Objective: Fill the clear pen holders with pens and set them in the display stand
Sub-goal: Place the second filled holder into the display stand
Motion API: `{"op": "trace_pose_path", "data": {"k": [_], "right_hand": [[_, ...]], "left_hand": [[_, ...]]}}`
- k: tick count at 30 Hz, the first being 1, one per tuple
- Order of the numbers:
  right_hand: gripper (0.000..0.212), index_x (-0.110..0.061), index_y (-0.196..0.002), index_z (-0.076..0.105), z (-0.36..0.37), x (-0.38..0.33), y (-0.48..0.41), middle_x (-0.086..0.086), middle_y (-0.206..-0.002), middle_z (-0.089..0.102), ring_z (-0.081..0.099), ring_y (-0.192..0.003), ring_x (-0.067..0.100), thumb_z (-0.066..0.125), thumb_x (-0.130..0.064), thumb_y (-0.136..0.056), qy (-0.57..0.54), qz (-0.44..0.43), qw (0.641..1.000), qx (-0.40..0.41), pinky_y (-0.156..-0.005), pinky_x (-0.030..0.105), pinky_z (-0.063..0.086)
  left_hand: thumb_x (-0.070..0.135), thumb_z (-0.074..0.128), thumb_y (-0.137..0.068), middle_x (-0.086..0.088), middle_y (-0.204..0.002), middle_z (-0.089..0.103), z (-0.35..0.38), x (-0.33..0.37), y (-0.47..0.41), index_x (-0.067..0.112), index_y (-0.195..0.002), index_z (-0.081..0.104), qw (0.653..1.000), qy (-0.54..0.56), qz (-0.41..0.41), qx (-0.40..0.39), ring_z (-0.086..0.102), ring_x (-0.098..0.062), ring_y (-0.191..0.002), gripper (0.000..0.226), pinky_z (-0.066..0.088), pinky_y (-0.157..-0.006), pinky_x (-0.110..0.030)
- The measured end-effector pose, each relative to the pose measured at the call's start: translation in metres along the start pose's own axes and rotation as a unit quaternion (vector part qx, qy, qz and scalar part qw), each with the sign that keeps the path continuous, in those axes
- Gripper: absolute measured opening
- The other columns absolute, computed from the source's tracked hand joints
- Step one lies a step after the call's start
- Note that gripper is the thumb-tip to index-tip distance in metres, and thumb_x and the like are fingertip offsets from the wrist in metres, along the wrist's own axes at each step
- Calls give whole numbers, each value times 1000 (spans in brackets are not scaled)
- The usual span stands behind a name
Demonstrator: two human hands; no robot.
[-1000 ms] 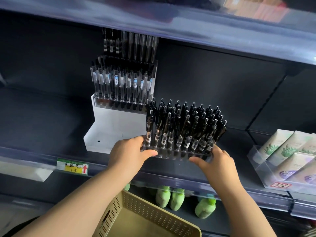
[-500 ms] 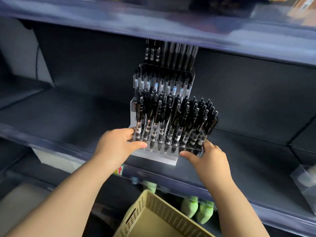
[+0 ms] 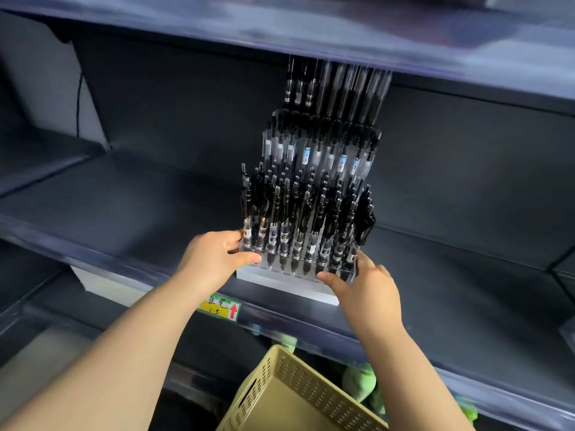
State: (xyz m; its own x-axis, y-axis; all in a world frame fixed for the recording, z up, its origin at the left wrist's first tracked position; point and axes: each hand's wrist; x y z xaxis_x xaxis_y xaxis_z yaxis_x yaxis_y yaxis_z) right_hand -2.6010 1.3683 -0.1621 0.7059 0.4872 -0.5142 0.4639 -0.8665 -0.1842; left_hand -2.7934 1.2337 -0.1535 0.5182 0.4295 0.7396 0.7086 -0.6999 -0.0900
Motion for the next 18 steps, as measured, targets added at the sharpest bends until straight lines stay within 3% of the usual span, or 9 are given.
{"op": "trace_pose_path", "data": {"k": [6, 11, 15, 18], "right_hand": [[89, -16, -142, 35, 7, 0, -1, 10, -101, 58, 56, -86, 20, 60, -66, -72, 4, -7, 1000, -3, -64, 25, 37], [87, -14, -139, 39, 10, 2, 0, 12, -103, 60, 60, -88, 28, 57, -68, -73, 48, -10, 999, 12, -73, 32, 45], [76, -14, -133, 46, 9, 5, 0, 5, -83, 59, 57, -89, 25, 51, -67, -79, 95, -31, 995, 17, -73, 34, 41], [69, -11, -130, 49, 10, 7, 2, -1, -69, 45, 57, -85, 24, 47, -63, -84, 102, -37, 994, 18, -67, 32, 37]], "left_hand": [[45, 73, -73, 12, -113, 66, -4, -5, -2, 34, -117, 63, 999, -34, -9, 20, 58, -2, -102, 45, 41, -76, -24], [40, 75, -73, 13, -112, 67, 1, -8, -4, 32, -115, 65, 1000, -7, -6, 14, 55, 2, -97, 43, 39, -75, -20], [46, 73, -73, 2, -127, 59, 10, -10, -8, 24, -120, 63, 998, -54, -24, 6, 54, -18, -115, 53, 39, -81, -25], [45, 74, -73, -1, -129, 58, 15, -12, -10, 22, -124, 59, 998, -52, -28, 2, 54, -20, -115, 58, 39, -82, -25]]}}
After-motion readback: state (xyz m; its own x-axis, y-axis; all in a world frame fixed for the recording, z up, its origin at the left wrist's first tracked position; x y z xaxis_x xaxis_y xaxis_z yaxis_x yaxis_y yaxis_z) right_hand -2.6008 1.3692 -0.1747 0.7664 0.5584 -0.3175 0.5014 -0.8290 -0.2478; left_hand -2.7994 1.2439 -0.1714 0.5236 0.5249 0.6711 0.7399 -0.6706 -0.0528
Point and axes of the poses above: each hand's wrist, its own y-axis away from the middle knuckle, its own z-axis out of the palm, x = y × z
